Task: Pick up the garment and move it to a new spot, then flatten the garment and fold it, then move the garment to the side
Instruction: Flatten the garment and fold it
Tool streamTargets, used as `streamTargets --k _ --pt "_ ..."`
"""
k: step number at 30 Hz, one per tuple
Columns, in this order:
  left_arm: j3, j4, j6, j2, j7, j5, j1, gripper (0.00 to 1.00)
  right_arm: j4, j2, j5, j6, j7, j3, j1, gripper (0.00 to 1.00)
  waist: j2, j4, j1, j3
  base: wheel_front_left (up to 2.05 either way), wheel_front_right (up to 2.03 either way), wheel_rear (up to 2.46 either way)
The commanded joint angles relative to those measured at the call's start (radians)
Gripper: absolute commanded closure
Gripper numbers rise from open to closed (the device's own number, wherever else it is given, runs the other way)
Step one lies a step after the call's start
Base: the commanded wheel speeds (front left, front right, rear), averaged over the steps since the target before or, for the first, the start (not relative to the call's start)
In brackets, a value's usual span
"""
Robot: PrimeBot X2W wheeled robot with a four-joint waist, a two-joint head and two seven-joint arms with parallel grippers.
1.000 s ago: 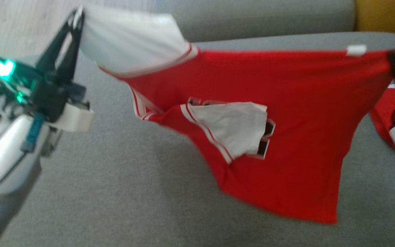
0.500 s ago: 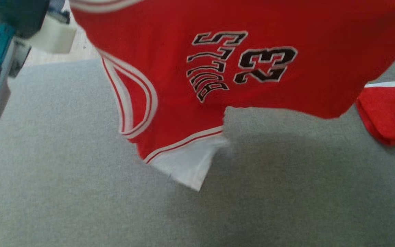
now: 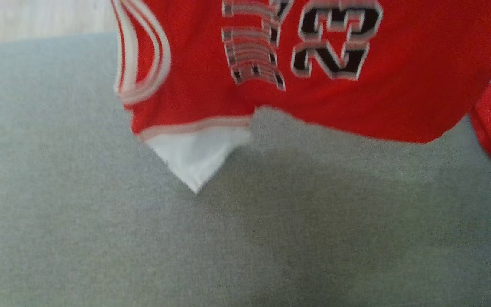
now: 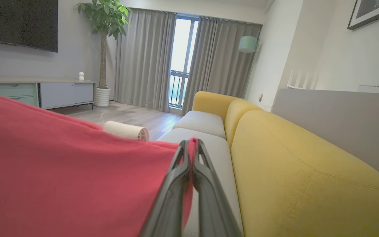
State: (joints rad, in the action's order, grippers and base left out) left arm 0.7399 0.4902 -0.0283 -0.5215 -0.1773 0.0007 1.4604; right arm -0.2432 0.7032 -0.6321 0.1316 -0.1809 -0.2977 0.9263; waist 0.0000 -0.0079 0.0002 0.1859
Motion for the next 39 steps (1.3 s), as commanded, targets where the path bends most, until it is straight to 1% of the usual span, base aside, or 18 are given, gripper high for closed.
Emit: streamTargets --k 1,3,5,8,11,13,18,23,26,29,35,36,39 --pt "-0.035 0.018 -0.002 -0.025 0.0 0.015 0.092 1.0 -0.006 -0.003 0.003 -0.001 0.015 -0.011 0.056 1.0 0.0 0.0 -0.0002 0.091 0.0 0.0 0.0" --pt "-0.028 0.082 -0.002 -0.003 -0.03 0.04 0.173 1.0 -0.08 -0.033 0.009 -0.001 0.055 -0.032 0.146 1.0 0.0 -0.003 -0.0002 0.147 0.0 0.0 0.0" --pt "-0.005 0.132 0.005 0.007 -0.063 0.085 0.25 1.0 -0.149 -0.056 0.041 -0.001 0.105 -0.074 0.227 1.0 0.0 -0.007 -0.0002 0.195 0.0 0.0 0.0" --pt "0.013 0.188 0.035 0.013 -0.082 0.134 0.347 1.0 -0.248 -0.093 0.077 -0.001 0.207 -0.109 0.343 1.0 0.0 -0.02 -0.0002 0.248 0.0 0.0 0.0" --pt "0.036 0.152 0.069 0.009 -0.084 0.164 0.42 1.0 -0.335 -0.124 0.106 -0.001 0.323 -0.117 0.435 1.0 0.0 -0.029 -0.0002 0.287 0.0 0.0 0.0" --pt "0.048 0.107 0.092 0.003 -0.084 0.16 0.431 1.0 -0.385 -0.135 0.127 -0.001 0.38 -0.134 0.468 1.0 0.0 -0.029 -0.0002 0.302 0.0 0.0 0.0" --pt "0.054 0.014 0.126 -0.023 -0.084 0.092 0.378 1.0 -0.47 -0.122 0.139 -0.001 0.429 -0.193 0.488 1.0 0.0 -0.006 -0.0002 0.339 0.0 0.0 0.0" --pt "0.059 -0.084 0.154 -0.057 -0.084 0.017 0.233 1.0 -0.517 -0.105 0.106 -0.001 0.441 -0.23 0.442 1.0 0.0 0.024 -0.0002 0.352 0.0 0.0 0.0" --pt "0.058 -0.151 0.177 -0.079 -0.084 -0.033 0.105 1.0 -0.509 -0.095 0.077 -0.001 0.442 -0.23 0.376 1.0 0.0 0.036 -0.0002 0.332 0.0 0.0 0.0" --pt "0.059 -0.216 0.188 -0.106 -0.084 -0.089 -0.049 1.0 -0.489 -0.082 0.046 -0.001 0.442 -0.212 0.272 1.0 0.0 0.046 -0.0002 0.29 0.0 0.0 0.0" --pt "0.029 -0.336 0.223 -0.165 -0.084 -0.223 -0.402 1.0 -0.431 -0.067 -0.033 -0.001 0.442 -0.162 0.001 1.0 0.0 0.047 -0.0002 0.172 0.0 0.0 0.0" --pt "0.029 -0.336 0.223 -0.165 -0.084 -0.223 -0.402 1.0 -0.431 -0.067 -0.033 -0.001 0.442 -0.162 0.001 1.0 0.0 0.047 -0.0002 0.172 0.0 0.0 0.0" --pt "0.015 -0.417 0.235 -0.191 -0.084 -0.282 -0.586 1.0 -0.399 -0.058 -0.06 -0.001 0.443 -0.164 -0.134 1.0 0.0 0.042 -0.0002 0.112 0.0 0.0 0.0"
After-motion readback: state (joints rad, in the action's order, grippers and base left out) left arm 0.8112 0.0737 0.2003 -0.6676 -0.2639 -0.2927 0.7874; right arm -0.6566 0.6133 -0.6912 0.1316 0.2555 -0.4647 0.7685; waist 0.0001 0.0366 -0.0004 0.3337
